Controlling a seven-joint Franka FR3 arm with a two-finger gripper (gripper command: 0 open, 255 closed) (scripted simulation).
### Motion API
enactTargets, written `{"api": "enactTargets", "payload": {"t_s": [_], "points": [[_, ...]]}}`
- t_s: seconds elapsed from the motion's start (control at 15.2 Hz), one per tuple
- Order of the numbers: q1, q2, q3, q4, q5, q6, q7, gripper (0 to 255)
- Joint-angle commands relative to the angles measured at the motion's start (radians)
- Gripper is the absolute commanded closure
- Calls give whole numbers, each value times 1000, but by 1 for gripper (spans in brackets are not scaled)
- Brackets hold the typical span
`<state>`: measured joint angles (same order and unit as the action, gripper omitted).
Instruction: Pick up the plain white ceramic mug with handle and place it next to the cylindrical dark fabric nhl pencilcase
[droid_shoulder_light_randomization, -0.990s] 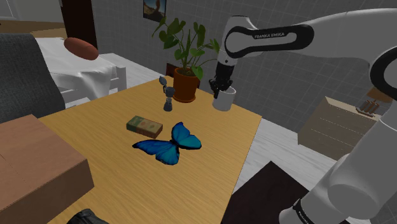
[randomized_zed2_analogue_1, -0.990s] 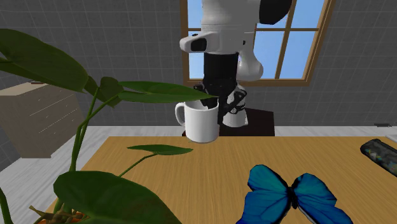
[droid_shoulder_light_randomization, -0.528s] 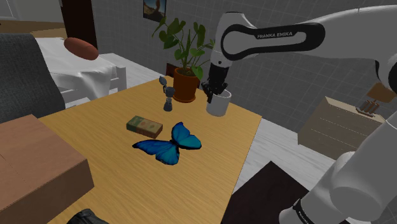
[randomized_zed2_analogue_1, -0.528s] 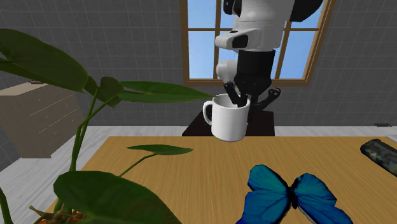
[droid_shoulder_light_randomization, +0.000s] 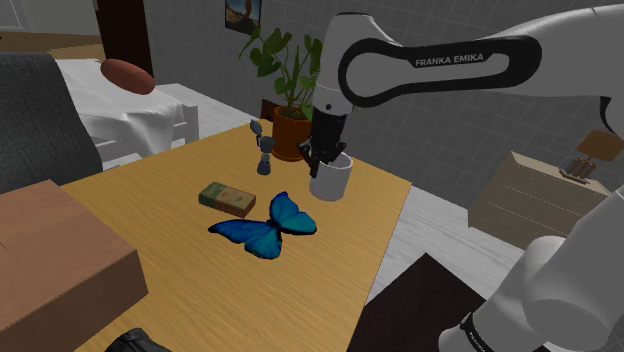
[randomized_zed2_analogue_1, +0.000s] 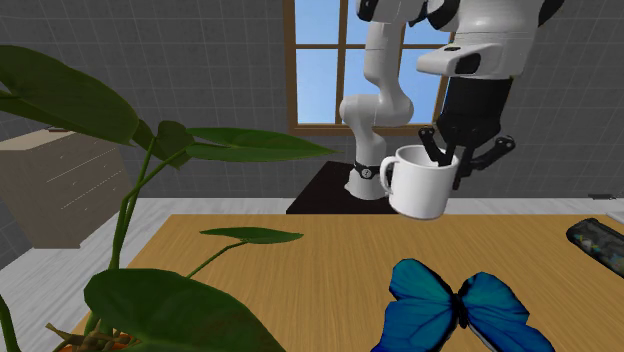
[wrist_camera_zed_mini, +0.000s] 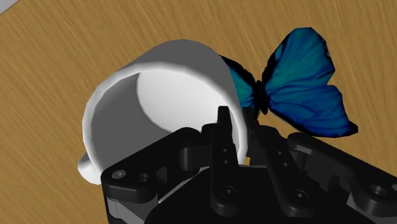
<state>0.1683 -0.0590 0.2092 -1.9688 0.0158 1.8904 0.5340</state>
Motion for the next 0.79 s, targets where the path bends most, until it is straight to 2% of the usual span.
{"api": "enactTargets", "payload": {"t_s": [0.0, 0.73], "points": [[22, 0, 25, -1, 2, 2, 47, 255], [150, 74, 164, 86, -13, -12, 321, 255]]}}
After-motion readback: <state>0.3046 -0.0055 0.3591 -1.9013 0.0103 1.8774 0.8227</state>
